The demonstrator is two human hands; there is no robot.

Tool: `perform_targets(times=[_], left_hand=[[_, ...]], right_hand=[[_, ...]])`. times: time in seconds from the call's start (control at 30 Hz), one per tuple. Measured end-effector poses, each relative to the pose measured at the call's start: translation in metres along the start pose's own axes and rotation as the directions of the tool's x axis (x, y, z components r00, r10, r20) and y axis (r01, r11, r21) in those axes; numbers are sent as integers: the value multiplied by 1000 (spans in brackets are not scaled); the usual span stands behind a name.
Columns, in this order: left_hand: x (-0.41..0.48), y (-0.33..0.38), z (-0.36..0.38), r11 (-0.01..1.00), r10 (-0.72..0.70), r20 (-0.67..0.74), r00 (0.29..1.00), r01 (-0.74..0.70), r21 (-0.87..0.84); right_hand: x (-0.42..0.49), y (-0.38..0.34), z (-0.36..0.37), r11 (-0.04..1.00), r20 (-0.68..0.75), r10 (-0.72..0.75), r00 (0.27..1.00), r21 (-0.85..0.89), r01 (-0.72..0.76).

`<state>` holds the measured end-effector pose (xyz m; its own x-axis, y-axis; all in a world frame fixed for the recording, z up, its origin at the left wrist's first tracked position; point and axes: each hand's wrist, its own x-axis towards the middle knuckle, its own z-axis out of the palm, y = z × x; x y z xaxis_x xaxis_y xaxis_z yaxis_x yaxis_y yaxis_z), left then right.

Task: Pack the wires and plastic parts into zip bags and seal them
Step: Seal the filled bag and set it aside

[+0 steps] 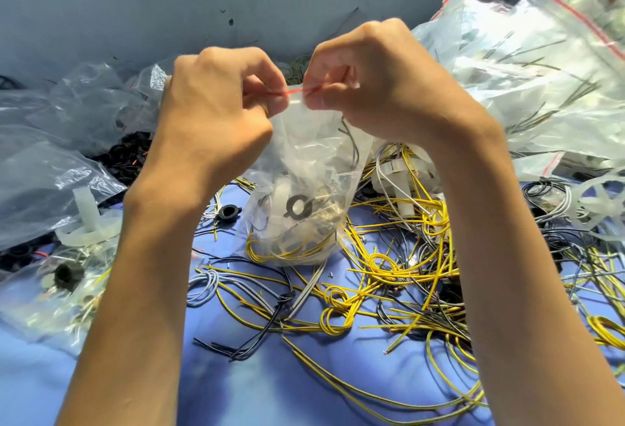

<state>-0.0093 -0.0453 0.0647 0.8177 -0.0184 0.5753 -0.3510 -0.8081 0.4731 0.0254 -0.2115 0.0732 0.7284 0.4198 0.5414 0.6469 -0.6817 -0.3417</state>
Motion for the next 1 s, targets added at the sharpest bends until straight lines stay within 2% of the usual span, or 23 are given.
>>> perform_targets(times=[0.2, 0.4, 0.53, 0.8, 0.9, 1.0], left_hand=[[-2, 6, 5, 998, 15, -4, 1000, -14, 58], [2, -4, -6, 998, 25, -33, 999, -27, -59], [3, -16, -10, 998, 16, 4, 1000, -16, -65], [4, -30, -14, 999, -35, 144, 989, 38, -22], [6, -33, -13, 999, -37, 71, 997, 37, 3], [9, -38, -9, 997, -75, -30, 997, 74, -31]], right_hand=[[1, -7, 4, 999, 17, -33, 999, -42, 33], [2, -7, 0, 999, -11, -16, 1000, 45, 16], [-2, 4, -6, 1000, 45, 12, 999, 17, -12], [-2, 12, -3, 992, -48, 100, 994, -74, -104], [-1, 14, 0, 990, -63, 108, 992, -80, -113], [0, 15, 1, 981, 13, 139, 990, -140, -136]])
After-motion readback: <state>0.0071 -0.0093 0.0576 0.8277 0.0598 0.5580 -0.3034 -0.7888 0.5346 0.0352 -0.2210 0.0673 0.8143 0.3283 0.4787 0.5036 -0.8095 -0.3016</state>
